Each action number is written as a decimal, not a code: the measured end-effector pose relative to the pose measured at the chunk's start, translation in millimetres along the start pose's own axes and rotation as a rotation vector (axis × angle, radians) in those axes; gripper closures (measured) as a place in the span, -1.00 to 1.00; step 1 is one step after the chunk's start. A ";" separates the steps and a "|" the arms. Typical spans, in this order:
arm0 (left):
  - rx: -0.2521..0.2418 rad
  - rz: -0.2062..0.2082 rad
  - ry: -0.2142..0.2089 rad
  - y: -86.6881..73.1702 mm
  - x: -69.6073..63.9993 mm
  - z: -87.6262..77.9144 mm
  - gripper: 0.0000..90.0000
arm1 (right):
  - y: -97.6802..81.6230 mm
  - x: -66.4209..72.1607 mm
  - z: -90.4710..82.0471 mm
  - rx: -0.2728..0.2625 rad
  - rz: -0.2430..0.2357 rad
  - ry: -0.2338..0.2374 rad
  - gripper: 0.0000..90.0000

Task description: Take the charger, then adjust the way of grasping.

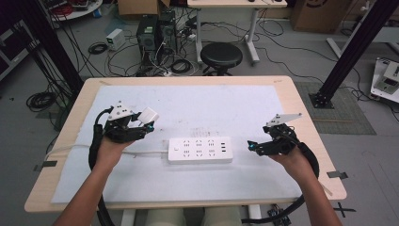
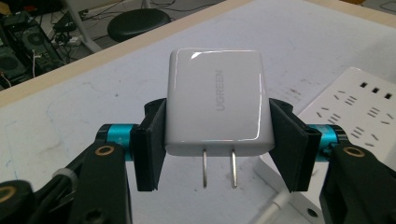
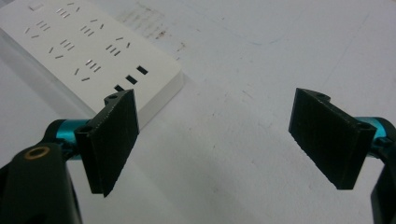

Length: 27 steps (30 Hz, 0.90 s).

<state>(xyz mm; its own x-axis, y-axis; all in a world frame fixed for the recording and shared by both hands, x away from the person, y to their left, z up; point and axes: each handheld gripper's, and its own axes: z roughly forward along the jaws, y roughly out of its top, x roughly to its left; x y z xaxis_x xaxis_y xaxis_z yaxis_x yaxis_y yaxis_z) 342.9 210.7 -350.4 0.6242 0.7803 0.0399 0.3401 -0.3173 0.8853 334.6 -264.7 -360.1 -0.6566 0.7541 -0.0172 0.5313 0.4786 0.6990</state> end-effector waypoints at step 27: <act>-0.035 0.105 -0.177 -5.2 -40.4 -8.8 -0.06 | 5.7 6.6 0.8 -0.024 -0.024 0.040 -0.64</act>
<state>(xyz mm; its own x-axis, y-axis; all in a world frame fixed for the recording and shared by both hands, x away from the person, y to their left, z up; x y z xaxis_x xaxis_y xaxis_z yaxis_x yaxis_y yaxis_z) 309.6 185.6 -352.6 0.7699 0.6359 0.0538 0.2436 -0.3708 0.8962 333.7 -256.7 -356.8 -0.6903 0.7235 -0.0064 0.5019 0.4852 0.7160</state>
